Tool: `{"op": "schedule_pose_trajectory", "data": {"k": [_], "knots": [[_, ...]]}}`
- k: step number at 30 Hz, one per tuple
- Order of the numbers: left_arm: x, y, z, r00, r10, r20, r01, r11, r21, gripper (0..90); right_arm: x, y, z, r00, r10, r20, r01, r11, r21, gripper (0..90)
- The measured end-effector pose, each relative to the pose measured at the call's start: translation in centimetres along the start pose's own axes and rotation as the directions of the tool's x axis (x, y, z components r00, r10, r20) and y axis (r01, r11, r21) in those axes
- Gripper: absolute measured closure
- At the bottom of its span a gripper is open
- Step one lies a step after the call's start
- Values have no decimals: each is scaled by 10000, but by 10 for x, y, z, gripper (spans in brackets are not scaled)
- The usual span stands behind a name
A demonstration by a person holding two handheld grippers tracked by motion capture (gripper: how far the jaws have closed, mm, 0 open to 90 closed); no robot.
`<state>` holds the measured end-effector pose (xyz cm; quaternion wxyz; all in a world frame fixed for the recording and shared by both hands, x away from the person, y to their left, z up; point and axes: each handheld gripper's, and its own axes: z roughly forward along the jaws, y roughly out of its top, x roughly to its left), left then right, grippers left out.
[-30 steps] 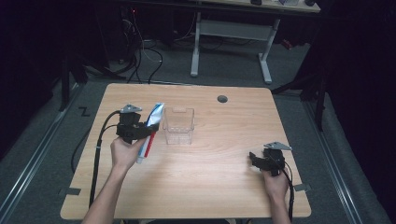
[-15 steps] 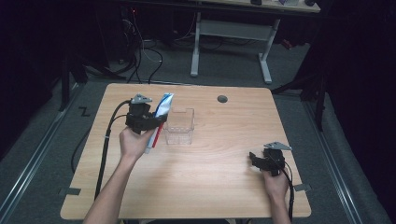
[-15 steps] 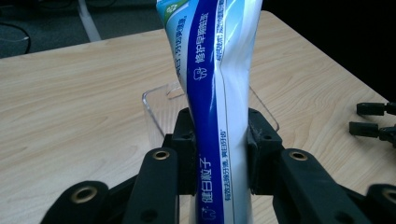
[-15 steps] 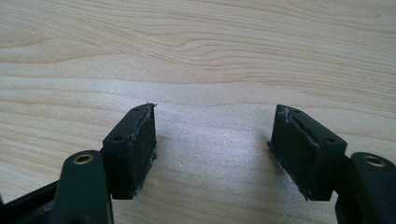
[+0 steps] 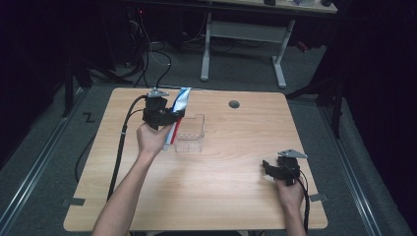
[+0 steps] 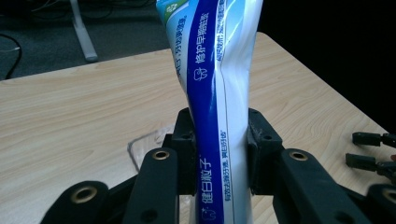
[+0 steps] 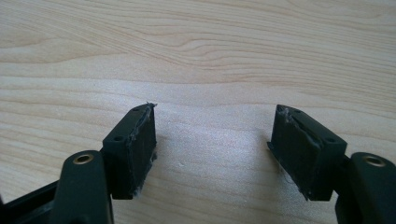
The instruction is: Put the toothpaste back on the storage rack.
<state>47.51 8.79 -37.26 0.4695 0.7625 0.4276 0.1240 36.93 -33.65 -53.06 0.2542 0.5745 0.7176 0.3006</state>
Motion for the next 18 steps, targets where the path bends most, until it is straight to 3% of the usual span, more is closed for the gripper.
{"op": "schedule_pose_trajectory", "data": {"k": [4, 8, 18], "knots": [[-1, 6, 7, 10000, 47, 22, -46, 10000, -44, 697, 0, 0, 0, 10000, -2, 10, 2, 10000, -2, 311], [0, 8, 12, 9997, -172, 165, 175, 9997, -145, 697, 0, 0, 0, 10000, 0, 9, 0, 10000, -1, 311], [-2, 15, 29, 9999, -116, -7, 116, 9993, -366, 696, 0, 0, 0, 10000, -25, 5, 25, 10000, -7, 313]]}}
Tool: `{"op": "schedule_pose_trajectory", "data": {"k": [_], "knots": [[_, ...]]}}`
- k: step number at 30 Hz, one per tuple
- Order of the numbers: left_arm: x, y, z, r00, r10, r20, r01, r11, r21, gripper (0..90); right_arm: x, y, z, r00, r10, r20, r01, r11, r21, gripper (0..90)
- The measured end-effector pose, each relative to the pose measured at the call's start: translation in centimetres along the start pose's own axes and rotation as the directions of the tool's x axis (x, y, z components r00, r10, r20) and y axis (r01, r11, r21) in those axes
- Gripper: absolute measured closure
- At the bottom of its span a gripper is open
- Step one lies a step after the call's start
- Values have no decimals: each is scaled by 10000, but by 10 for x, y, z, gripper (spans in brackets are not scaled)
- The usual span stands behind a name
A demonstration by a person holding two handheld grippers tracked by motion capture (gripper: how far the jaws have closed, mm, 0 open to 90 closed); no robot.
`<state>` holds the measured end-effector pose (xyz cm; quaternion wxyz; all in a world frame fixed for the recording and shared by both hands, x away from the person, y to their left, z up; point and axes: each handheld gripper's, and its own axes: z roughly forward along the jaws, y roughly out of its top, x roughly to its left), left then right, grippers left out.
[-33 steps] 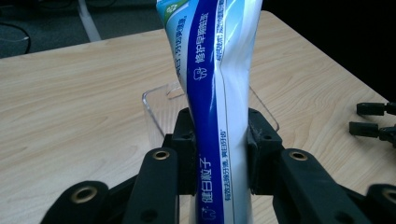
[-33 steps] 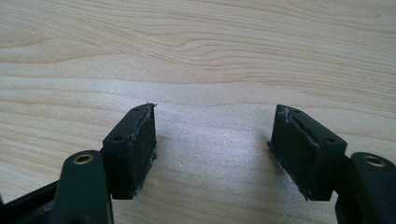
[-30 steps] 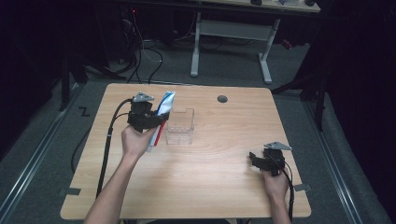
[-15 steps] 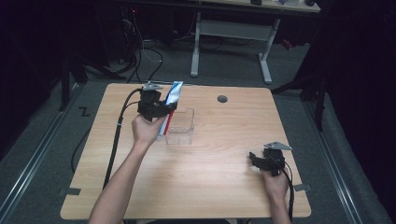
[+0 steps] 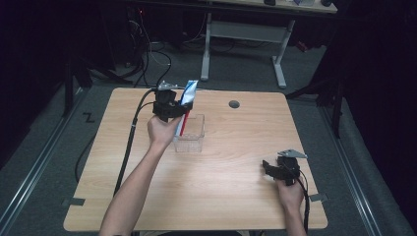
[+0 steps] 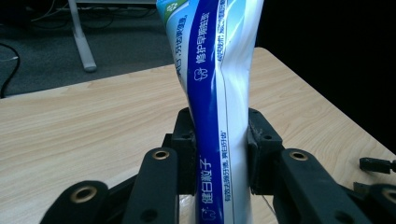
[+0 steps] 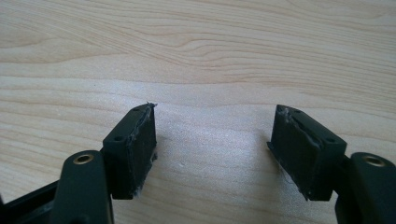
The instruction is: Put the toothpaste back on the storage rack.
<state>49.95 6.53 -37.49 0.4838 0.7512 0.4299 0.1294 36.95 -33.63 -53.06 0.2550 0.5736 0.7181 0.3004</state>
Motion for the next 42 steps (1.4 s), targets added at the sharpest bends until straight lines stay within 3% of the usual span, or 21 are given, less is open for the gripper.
{"op": "schedule_pose_trajectory", "data": {"k": [6, 17, 22, 28, 35, 42], "knots": [[3, 1, 12, 9997, -241, -40, 240, 9997, -74, 695, 0, 0, 0, 10000, -33, -26, 33, 10000, -8, 315], [6, -1, 27, 9981, -297, -540, 290, 9995, -133, 690, 0, 0, 0, 10000, -48, -47, 48, 10000, -13, 315], [6, -2, 31, 9966, -249, -786, 235, 9995, -187, 690, 0, 0, 0, 10000, -46, -49, 46, 10000, -10, 315], [10, -4, 32, 9959, -447, -793, 424, 9987, -299, 689, 0, 0, 0, 10000, -48, -50, 48, 10000, -10, 315], [6, -5, 32, 9958, -123, -906, 90, 9993, -373, 687, 1, 0, 0, 10000, -46, -53, 45, 10000, -7, 315], [7, -5, 31, 9959, -97, -898, 61, 9991, -410, 684, 1, 0, 0, 10000, -35, -49, 35, 10000, -5, 315]]}}
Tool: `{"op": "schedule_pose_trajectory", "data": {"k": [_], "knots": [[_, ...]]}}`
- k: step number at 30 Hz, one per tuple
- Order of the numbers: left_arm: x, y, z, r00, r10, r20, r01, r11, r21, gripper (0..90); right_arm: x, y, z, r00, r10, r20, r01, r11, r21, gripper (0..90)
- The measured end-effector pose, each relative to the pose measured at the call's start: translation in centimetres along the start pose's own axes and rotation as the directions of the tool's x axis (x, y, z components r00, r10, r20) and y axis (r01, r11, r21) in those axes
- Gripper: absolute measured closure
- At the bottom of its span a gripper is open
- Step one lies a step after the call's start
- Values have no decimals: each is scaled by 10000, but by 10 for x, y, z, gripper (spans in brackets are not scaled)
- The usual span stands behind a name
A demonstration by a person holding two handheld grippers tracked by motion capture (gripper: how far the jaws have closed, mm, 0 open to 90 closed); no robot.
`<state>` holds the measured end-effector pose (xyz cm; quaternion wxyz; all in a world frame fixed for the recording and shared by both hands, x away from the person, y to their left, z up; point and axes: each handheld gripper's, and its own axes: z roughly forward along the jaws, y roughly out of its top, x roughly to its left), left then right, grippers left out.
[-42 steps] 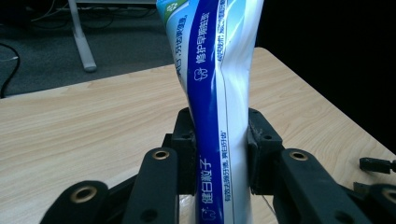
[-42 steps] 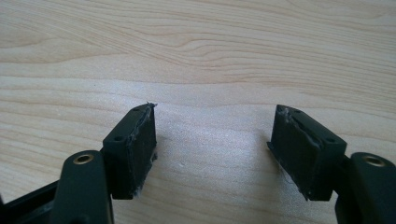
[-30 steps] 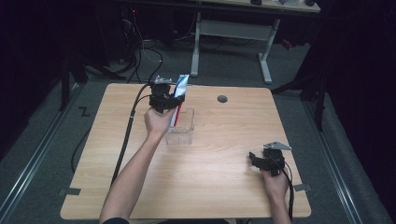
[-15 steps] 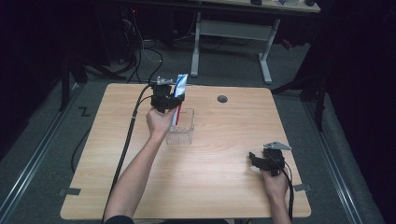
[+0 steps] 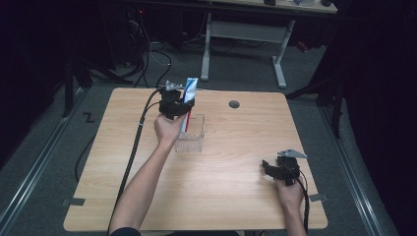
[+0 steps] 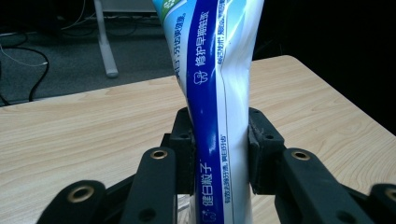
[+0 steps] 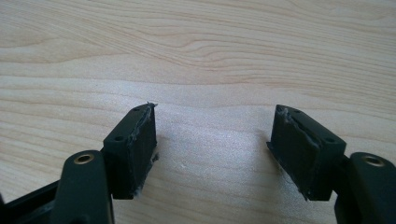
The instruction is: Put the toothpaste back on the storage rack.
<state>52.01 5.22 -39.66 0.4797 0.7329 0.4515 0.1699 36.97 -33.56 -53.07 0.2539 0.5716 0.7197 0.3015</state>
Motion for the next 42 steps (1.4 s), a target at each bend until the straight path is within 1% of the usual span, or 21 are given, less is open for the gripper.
{"op": "schedule_pose_trajectory", "data": {"k": [4, 11, 17, 20, 23, 28, 42], "knots": [[2, -3, -1, 10000, -54, 53, 55, 9999, -132, 682, 0, 0, 0, 10000, 1, 1, -1, 10000, 2, 315], [7, -7, -4, 9995, -286, 129, 289, 9993, -234, 681, 0, 0, 0, 10000, 1, -1, -1, 10000, 2, 315], [4, -7, -7, 9999, -128, 69, 130, 9996, -248, 681, 0, 0, 0, 10000, 6, -1, -6, 10000, 3, 315], [4, -7, -6, 9999, -138, 18, 138, 9994, -325, 680, 0, 0, 0, 10000, -12, -2, 12, 10000, -2, 315], [2, -7, -6, 10000, -64, -42, 62, 9991, -423, 681, 0, 0, 0, 10000, 5, -1, -5, 10000, 2, 315], [0, -8, -7, 10000, 16, -24, -18, 9984, -559, 681, 0, 0, 0, 10000, 2, -2, -2, 10000, -1, 315], [1, -14, -9, 10000, 90, -15, -91, 9995, -289, 672, 0, 0, 0, 10000, 1, -7, -1, 10000, 2, 315]]}}
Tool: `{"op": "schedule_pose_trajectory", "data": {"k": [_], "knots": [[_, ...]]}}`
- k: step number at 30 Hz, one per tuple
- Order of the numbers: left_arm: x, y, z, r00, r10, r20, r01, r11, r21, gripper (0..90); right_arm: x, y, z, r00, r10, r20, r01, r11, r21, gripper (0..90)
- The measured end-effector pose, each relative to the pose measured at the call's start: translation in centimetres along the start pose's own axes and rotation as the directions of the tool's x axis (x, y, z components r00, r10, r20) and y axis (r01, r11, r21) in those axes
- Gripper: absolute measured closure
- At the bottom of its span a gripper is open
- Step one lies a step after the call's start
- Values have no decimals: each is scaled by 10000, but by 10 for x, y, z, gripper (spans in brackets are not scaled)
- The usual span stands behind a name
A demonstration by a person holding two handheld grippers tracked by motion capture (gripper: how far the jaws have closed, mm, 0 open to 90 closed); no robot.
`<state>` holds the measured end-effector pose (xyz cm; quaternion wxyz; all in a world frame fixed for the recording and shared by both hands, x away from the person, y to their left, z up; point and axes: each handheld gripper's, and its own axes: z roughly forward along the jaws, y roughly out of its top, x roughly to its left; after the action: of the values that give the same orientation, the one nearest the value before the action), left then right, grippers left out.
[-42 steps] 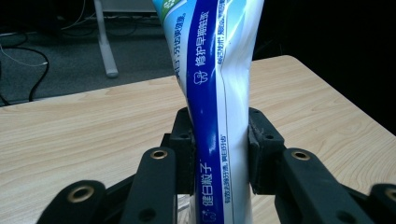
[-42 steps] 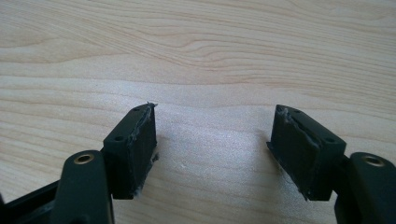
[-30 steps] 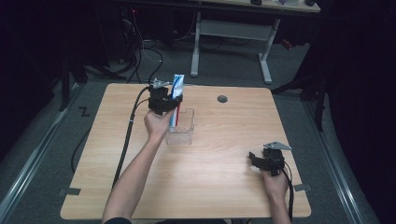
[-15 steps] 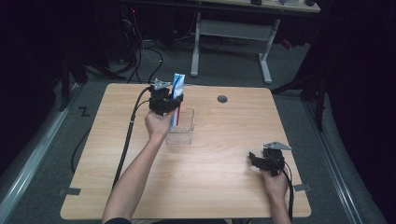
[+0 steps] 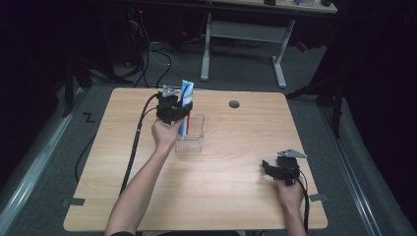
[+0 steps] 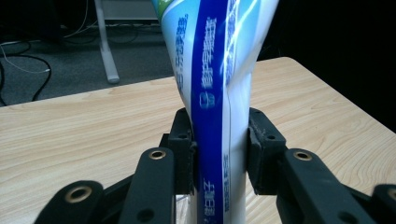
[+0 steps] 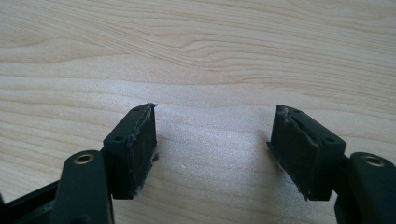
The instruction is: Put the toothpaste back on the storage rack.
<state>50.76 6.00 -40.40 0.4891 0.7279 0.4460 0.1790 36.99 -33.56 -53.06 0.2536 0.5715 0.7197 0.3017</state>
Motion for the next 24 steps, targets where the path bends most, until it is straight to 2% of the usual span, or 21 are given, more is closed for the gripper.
{"op": "schedule_pose_trajectory", "data": {"k": [8, 24], "knots": [[1, -6, 0, 10000, 16, 17, -17, 9993, 380, 680, 0, 0, 0, 10000, -27, -3, 27, 10000, -7, 315], [2, -16, -8, 9988, -345, 334, 325, 9976, 604, 695, 0, 0, 0, 10000, -5, 2, 5, 10000, -2, 315]]}}
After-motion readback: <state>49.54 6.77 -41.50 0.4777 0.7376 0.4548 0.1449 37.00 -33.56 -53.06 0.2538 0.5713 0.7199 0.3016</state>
